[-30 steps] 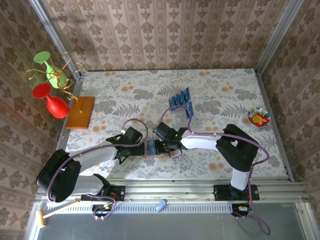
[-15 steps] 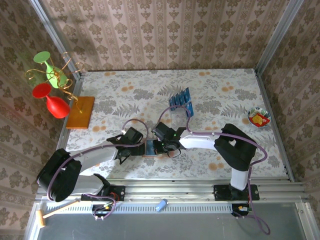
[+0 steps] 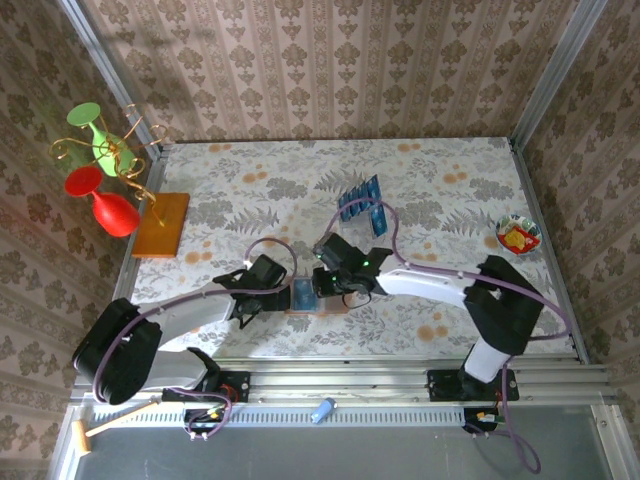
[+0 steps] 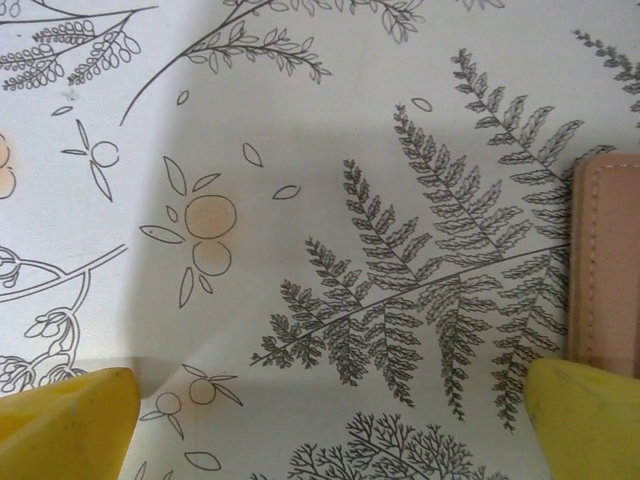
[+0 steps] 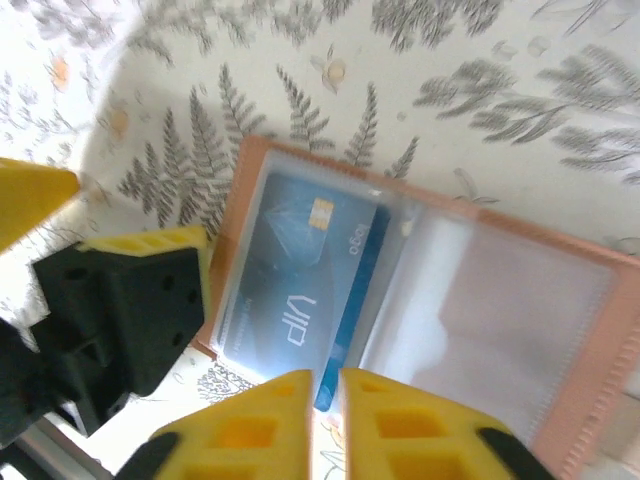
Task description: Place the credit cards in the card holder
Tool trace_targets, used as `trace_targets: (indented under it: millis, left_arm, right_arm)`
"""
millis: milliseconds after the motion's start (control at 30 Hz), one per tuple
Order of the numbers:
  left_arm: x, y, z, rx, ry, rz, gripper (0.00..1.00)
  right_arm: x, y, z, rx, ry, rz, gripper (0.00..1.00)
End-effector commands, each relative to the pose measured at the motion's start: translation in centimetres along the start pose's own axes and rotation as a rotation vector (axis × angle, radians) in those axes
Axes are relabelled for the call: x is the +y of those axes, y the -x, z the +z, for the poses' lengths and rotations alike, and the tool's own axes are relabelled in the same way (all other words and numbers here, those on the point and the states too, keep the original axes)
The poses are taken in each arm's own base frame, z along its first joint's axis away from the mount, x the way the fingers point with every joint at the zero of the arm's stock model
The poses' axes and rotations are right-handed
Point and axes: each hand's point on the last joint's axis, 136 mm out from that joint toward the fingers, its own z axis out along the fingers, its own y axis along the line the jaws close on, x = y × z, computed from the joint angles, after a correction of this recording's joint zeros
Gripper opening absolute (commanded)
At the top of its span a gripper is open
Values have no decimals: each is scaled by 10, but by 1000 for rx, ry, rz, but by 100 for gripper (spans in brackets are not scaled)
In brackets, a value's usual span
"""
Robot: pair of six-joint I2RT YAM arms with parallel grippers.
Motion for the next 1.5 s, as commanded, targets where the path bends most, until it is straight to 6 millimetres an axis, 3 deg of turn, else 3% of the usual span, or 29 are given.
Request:
trace_targets:
  millis: [0,233,333,500,667,900,967,1467]
  left_arm:
    - [-11,24,-16,-55,-53,1,100]
    - [-29,48,-32,-124,-145,25,100]
    - [-45,51,-35,-139,-238,39,100]
    - [-60,48,-31,-127,-327,43,100]
    - [-67,45,-28,-133,-373,32,100]
    - [-78,38,-18,-107,-420,23,100]
    - [-81,37,-15,-106,-434,18,100]
    - [-85,25,3,-67,-419,24,100]
  right_arm:
    - [-32,-2,-21,-30,-107,12,28]
    - [-77,-12,-40,-54,-164,97,53]
    - [-89,-19,-38,-47,-173,118,56]
    - [-92,-25,-22,-17,-167,125,56]
    - [-92,-29,-8,11,-166,120,46]
    - [-95,-31,1,16,-165,122,7]
    - [-94,-32,3,19,-154,125,1]
    - [-95,-38,9,16,-127,164,0]
